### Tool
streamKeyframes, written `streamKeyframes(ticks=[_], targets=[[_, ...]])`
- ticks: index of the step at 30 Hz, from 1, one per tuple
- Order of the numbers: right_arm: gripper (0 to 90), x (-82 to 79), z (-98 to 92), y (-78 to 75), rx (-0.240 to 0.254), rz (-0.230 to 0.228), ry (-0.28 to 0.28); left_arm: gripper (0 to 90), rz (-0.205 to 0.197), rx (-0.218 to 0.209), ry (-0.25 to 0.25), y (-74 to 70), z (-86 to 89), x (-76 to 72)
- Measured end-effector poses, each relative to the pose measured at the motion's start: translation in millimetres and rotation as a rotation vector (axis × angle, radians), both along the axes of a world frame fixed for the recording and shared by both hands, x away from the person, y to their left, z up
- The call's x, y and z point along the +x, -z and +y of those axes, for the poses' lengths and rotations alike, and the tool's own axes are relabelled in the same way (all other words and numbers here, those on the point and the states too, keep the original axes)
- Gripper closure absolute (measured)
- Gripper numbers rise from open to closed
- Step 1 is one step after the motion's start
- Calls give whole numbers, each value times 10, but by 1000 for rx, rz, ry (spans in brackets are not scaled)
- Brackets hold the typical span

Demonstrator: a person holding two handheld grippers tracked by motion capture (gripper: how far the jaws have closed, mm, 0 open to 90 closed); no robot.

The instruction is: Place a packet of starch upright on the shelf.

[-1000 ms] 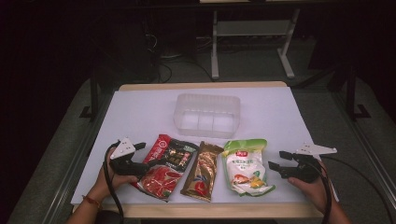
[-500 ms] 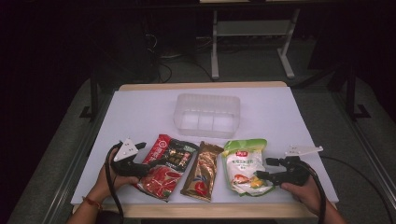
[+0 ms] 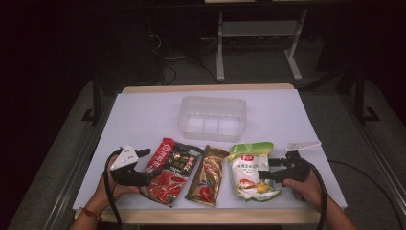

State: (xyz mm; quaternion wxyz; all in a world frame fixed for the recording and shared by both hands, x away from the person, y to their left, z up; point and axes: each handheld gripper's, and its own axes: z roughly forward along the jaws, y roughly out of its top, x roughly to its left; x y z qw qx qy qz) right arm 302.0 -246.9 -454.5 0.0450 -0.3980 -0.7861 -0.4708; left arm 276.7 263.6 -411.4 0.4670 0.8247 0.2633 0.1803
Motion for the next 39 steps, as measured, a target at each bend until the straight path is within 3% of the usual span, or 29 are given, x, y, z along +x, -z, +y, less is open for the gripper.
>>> streamKeyframes(ticks=[2, 3, 4, 6, 9, 11, 15, 16, 17, 23, 25, 33, 39], targets=[[162, 28, 38, 24, 14, 29, -21, 195, 6, -5, 21, -19, -65, -10], [180, 29, 135, 63, -3, 45, -71, 191, 20, -13, 54, -35, -149, -14], [180, 29, 135, 63, -3, 45, -71, 189, 20, -13, 54, -35, -149, -14], [283, 18, 200, 38, 9, 36, -103, 189, 29, -24, 83, -63, -241, -16], [352, 13, 216, 21, -7, 29, -99, 187, 31, -31, 119, -99, -375, -17], [410, 7, 195, 31, 9, 38, -94, 187, 41, -31, 138, -94, -451, -3], [543, -30, 207, 9, 2, 4, -98, 188, 54, -13, 154, -70, -581, 35], [598, -41, 218, -2, -6, -11, -98, 188, 56, -6, 156, -67, -610, 45], [718, -53, 226, -10, -12, -27, -85, 189, 58, -6, 159, -64, -639, 57], [774, -91, 223, -46, 4, -65, -75, 191, 92, -24, 186, -61, -826, 129], [790, -126, 234, -87, 3, -96, -71, 192, 92, -9, 197, -55, -903, 148], [823, -246, 278, -257, 7, -217, -76, 192, 135, -14, 253, -2, -1242, 230], [834, -327, 274, -378, 39, -312, -83, 192, 169, -1, 308, 65, -1490, 239]])
